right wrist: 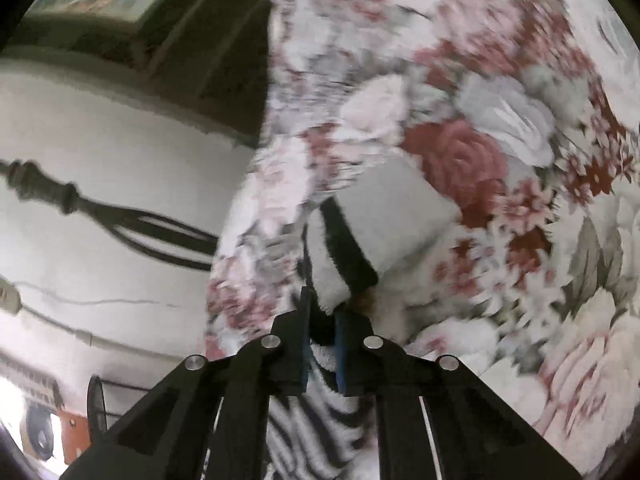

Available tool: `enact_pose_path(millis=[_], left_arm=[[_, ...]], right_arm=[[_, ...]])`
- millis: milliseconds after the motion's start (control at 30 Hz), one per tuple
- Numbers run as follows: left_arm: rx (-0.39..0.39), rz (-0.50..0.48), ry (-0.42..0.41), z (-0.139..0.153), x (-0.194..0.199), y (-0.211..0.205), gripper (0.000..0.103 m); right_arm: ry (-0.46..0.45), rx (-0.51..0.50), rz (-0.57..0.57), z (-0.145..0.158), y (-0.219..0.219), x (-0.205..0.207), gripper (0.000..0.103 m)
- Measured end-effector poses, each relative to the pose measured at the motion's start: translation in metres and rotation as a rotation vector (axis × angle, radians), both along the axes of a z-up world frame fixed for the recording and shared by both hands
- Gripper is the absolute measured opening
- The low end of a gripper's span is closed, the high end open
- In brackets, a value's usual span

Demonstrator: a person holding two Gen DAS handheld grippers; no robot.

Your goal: Fold small clothes

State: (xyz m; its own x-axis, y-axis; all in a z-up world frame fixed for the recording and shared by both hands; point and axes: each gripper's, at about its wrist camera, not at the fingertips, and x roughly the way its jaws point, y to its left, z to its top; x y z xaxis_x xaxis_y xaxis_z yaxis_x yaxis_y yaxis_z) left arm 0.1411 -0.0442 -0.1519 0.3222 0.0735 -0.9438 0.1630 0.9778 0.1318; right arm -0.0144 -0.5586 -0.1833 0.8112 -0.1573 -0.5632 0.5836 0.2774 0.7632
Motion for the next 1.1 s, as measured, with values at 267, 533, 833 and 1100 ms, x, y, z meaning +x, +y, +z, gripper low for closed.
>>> enact_pose_path(millis=[267,533,833,1100], left_arm=[[-0.052,0.045,0.008,0.012,0.007,0.014,0.092],[-0.117,0.100,0.028,0.020,0.015,0.032,0.092],[-0.167,0.173,0.071,0.016,0.024,0.051,0.092],[-0.225,0.229,0.105,0.009,0.028,0.066,0.092]], right_arm=[[0.016,-0.133,0.171,0.051,0.059,0.030,0.010],[0.035,-0.216,0.342,0.077,0.125,0.057,0.010],[0.009,-0.217,0.538,0.084,0.215,0.095,0.010],[0.044,-0.223,0.730,0.064,0.302,0.123,0.010]])
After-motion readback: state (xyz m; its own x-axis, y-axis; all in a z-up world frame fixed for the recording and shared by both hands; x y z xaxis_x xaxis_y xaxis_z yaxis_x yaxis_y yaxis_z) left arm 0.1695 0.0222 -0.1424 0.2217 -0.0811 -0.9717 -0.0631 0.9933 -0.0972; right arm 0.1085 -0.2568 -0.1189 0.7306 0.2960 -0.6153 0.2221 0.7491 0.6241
